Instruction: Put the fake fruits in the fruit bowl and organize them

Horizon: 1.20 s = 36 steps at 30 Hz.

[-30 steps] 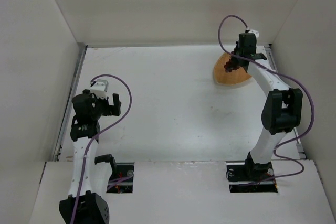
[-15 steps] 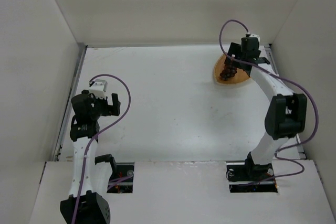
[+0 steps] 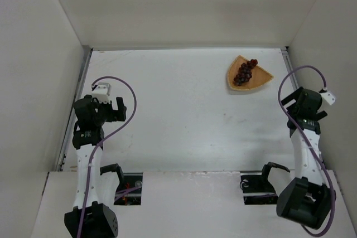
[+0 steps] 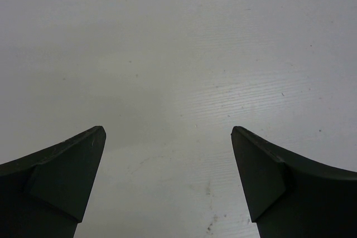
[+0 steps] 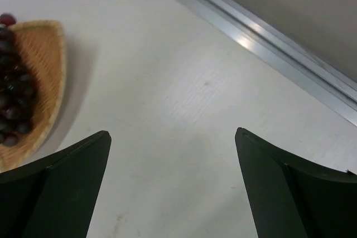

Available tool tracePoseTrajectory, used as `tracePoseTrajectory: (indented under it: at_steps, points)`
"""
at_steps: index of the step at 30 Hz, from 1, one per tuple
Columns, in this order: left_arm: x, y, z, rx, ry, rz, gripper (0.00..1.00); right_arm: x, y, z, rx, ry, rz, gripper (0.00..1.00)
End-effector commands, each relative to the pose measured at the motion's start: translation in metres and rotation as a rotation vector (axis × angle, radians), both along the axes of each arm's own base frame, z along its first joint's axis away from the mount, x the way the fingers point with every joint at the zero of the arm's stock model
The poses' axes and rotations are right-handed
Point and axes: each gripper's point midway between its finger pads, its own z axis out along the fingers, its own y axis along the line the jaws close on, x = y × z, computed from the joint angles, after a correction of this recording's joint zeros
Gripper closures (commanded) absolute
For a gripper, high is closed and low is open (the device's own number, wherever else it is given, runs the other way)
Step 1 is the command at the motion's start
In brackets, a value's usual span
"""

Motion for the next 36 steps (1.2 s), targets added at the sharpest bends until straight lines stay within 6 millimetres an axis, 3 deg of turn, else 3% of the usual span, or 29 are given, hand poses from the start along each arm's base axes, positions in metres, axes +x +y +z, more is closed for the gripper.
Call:
tracePoseTrajectory:
  at_steps: [1, 9, 34, 35, 36]
  points:
    - [0.010, -0.004, 0.028, -0.006, -0.068, -0.017, 0.00, -0.011, -0.016, 0.026, 0.024, -0.157, -0.107, 0.00]
    - [0.011, -0.008, 0.030, -0.004, -0.075, -0.033, 0.00, -0.021, -0.015, 0.021, 0.043, -0.172, -0.108, 0.00]
    - [0.007, -0.005, 0.025, -0.008, -0.065, -0.002, 0.00, -0.019, -0.012, 0.020, 0.041, -0.171, -0.086, 0.00]
    - [0.008, -0.004, 0.025, -0.015, -0.060, 0.011, 0.01, -0.019, -0.012, 0.021, 0.039, -0.174, -0.086, 0.00]
    - [0.009, -0.003, 0.026, -0.015, -0.063, 0.020, 0.09, -0.019, -0.011, 0.021, 0.039, -0.174, -0.086, 0.00]
